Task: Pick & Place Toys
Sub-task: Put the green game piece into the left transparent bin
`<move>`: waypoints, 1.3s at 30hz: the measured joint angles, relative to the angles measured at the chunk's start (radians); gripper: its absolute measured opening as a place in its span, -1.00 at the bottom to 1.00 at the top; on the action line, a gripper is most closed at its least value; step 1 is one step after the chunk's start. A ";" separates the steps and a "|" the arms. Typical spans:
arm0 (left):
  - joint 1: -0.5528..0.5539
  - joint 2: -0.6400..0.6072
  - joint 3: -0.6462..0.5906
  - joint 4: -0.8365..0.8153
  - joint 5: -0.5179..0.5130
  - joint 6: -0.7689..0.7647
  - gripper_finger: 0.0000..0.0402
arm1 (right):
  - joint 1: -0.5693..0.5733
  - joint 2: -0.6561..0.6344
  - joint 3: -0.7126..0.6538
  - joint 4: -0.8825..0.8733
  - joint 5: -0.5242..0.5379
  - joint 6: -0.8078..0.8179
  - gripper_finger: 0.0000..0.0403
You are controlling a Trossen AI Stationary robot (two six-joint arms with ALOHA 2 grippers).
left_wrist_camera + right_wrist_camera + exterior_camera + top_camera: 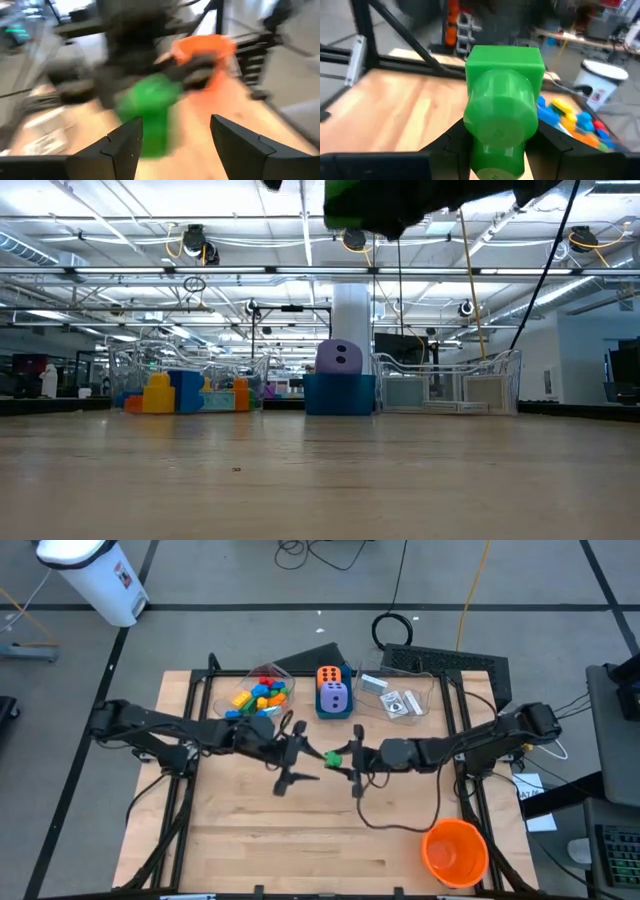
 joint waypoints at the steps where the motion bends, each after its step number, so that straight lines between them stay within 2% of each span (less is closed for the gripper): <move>1: -0.009 0.000 0.022 -0.022 0.004 0.008 0.18 | -0.004 0.000 0.000 -0.016 0.017 0.005 -0.35; 9: -0.027 0.036 0.112 -0.102 -0.025 0.042 0.18 | -0.033 0.002 0.000 -0.121 0.002 0.057 -0.35; 14: -0.027 0.137 0.146 -0.103 -0.112 0.096 0.18 | -0.041 0.002 0.000 -0.157 0.000 0.070 -0.35; 19: -0.028 0.230 0.213 -0.088 -0.151 0.171 0.18 | -0.039 0.002 0.000 -0.192 -0.023 0.081 -0.35; 24: -0.034 0.253 0.246 -0.092 -0.255 0.195 0.18 | -0.039 0.002 0.000 -0.213 -0.024 0.081 -0.35; 26: -0.031 0.253 0.256 -0.148 -0.275 0.181 0.18 | -0.037 0.002 0.000 -0.220 -0.024 0.080 -0.35; 34: 0.002 0.257 0.272 -0.215 -0.270 0.111 0.18 | -0.037 0.002 0.000 -0.231 -0.027 0.077 -0.35; 39: 0.024 0.256 0.273 -0.230 -0.221 0.109 0.18 | -0.037 0.002 0.000 -0.226 -0.027 0.072 -0.35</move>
